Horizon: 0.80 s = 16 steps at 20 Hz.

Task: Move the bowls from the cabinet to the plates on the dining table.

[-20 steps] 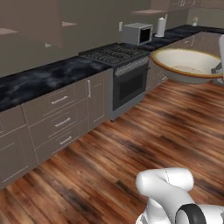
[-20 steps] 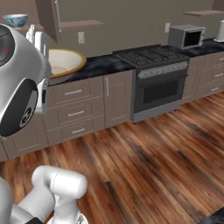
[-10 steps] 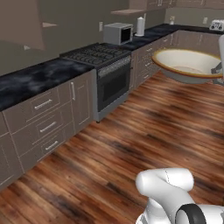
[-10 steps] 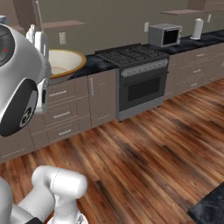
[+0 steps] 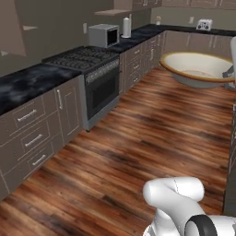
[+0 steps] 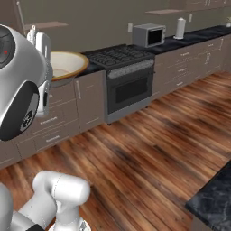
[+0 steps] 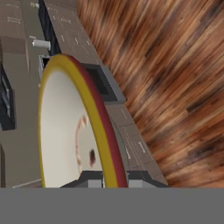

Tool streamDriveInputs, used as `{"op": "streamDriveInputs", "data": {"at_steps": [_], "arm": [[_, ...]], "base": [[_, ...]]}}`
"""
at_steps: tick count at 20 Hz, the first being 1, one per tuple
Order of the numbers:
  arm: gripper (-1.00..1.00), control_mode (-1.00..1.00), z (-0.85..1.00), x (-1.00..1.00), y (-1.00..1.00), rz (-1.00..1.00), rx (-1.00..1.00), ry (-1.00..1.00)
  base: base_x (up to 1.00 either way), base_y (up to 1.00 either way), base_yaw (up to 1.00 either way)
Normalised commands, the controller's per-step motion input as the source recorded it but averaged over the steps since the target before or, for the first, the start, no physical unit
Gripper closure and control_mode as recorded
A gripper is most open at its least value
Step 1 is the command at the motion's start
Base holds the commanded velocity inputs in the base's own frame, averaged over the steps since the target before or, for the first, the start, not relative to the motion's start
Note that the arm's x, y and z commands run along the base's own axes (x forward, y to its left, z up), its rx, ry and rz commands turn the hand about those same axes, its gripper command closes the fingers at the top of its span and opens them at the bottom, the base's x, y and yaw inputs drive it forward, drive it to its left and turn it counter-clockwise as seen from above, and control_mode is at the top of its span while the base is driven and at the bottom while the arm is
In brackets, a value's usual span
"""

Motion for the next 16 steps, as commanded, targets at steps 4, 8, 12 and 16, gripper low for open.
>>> {"op": "streamDriveInputs", "data": {"at_steps": [4,8,12,16], "arm": [[1.0,1.0,0.0,0.0,0.0,0.0,0.0,0.0],[1.0,1.0,0.0,0.0,0.0,0.0,0.0,0.0],[1.0,1.0,0.0,0.0,0.0,0.0,0.0,0.0],[1.0,1.0,0.0,0.0,0.0,0.0,0.0,0.0]], "base": [[0.0,0.0,-0.25],[0.0,0.0,-0.25],[0.0,0.0,-0.25],[0.0,0.0,-0.25]]}}
